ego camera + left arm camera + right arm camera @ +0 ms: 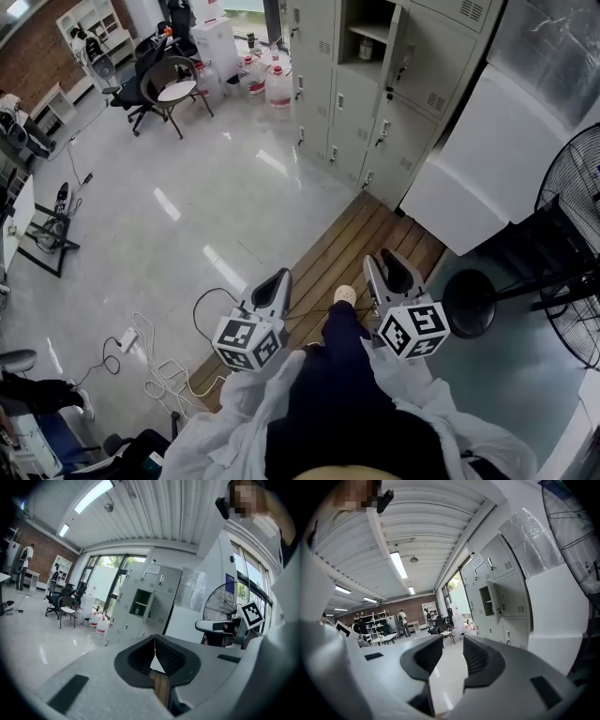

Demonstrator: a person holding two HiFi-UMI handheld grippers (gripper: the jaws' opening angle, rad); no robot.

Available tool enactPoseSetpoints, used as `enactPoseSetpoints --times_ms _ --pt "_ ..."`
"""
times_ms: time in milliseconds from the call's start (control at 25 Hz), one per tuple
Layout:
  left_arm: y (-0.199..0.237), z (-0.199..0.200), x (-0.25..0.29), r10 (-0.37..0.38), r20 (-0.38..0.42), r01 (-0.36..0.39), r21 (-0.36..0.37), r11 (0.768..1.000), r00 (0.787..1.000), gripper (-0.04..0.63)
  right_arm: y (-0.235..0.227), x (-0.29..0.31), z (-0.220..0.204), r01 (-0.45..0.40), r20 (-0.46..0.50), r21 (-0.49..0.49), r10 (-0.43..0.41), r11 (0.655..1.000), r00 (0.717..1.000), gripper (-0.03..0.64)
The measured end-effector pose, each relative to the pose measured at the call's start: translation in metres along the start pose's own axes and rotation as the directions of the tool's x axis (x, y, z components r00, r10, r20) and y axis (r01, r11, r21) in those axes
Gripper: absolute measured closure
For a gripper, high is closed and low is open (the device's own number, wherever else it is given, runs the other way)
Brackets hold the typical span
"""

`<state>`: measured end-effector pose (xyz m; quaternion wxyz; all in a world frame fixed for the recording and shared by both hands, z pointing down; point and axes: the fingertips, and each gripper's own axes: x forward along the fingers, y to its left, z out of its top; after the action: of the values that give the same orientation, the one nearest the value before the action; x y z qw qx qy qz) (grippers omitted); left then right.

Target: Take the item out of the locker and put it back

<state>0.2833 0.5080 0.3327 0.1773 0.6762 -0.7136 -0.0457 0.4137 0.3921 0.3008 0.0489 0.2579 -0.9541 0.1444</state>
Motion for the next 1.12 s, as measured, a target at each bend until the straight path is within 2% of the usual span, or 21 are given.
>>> enactPoseSetpoints --times_ms 80,320,440,800,1120 --pt "0.004 0.003 0.012 0.008 -0.002 -0.008 0.003 1.000 1.000 0.588 -0.009 0.011 0.003 -0.012 0.000 0.015 0.012 1.000 1.000 0.459" --pt "0.019 0.019 0.061 0.044 0.011 -0.044 0.001 0.999 0.999 0.588 -0.048 0.056 0.019 -0.033 -0.013 -0.003 0.033 0.999 0.999 0.237" --pt "0.027 0.030 0.093 0.059 0.019 -0.059 -0.001 0.998 0.998 0.588 -0.072 0.087 0.027 -0.050 -0.031 0.004 0.050 0.999 0.998 0.172" --pt "0.065 0.051 0.185 0.131 0.043 -0.131 -0.016 0.991 0.990 0.588 -0.134 0.184 0.051 -0.134 -0.047 0.006 0.134 0.991 0.990 0.156" --pt "0.083 0.054 0.223 0.193 0.035 -0.191 -0.053 0.980 0.981 0.588 -0.160 0.233 0.062 -0.188 -0.078 0.008 0.188 0.982 0.979 0.156"
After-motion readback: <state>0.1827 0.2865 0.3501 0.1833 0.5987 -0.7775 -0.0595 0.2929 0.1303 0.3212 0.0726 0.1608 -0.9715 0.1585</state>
